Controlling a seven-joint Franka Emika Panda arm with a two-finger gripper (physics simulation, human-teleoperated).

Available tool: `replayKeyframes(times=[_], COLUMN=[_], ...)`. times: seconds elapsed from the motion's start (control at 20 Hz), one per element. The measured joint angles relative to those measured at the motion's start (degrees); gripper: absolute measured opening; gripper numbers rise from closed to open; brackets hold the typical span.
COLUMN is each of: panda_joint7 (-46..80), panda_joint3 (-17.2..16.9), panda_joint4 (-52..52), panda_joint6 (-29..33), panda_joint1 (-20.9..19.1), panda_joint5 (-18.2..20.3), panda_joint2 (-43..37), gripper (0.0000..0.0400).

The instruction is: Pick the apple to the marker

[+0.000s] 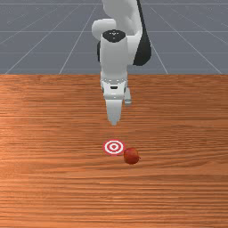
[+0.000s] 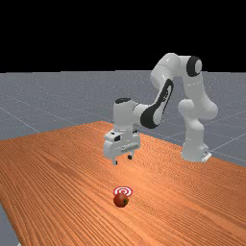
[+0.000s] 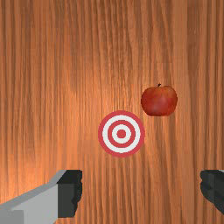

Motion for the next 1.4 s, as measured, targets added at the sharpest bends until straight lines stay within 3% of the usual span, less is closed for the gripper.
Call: replayKeyframes(times=[0.05,0.15,0.25,0.3,0.35,0.4,0.5,0.6,0.8,0.85,0.9,1.0,1.1,1.25,1.4], panda_joint7=[0.0,1.71,2.34,11.64,21.01,30.61,50.19,67.47,77.21,78.25,79.18,80.81,81.59,82.0,85.74], panda_joint3=[0.0,-0.27,-0.39,-1.97,-3.48,-4.78,-6.75,-8.13,-8.82,-8.84,-8.78,-7.98,-6.76,-5.59,-6.54], panda_joint4=[0.0,-0.29,-0.39,-5.85,-8.66,-10.02,-11.04,-11.37,-11.72,-10.82,-9.15,-3.89,1.49,9.83,19.55], panda_joint6=[0.0,-0.17,-0.22,-1.49,-3.15,-4.51,-6.4,-7.32,-7.02,-6.84,-6.95,-7.57,-7.95,-8.25,-9.79], panda_joint1=[0.0,0.16,0.18,1.0,1.35,1.58,2.15,2.73,2.87,2.91,2.93,3.21,3.9,4.37,6.48], panda_joint5=[0.0,0.37,0.51,1.08,1.94,3.0,5.75,8.96,11.53,11.84,12.27,13.35,14.39,15.0,12.06], panda_joint2=[0.0,-0.3,-0.43,-4.96,-8.44,-10.47,-12.06,-12.47,-12.73,-12.21,-11.04,-6.62,-1.27,6.67,16.44], gripper=[0.0249,0.0344,0.0379,0.0232,0.0142,0.0087,0.0033,0.0012,0.0002,0.0158,0.0253,0.0346,0.038,0.0396,0.0399])
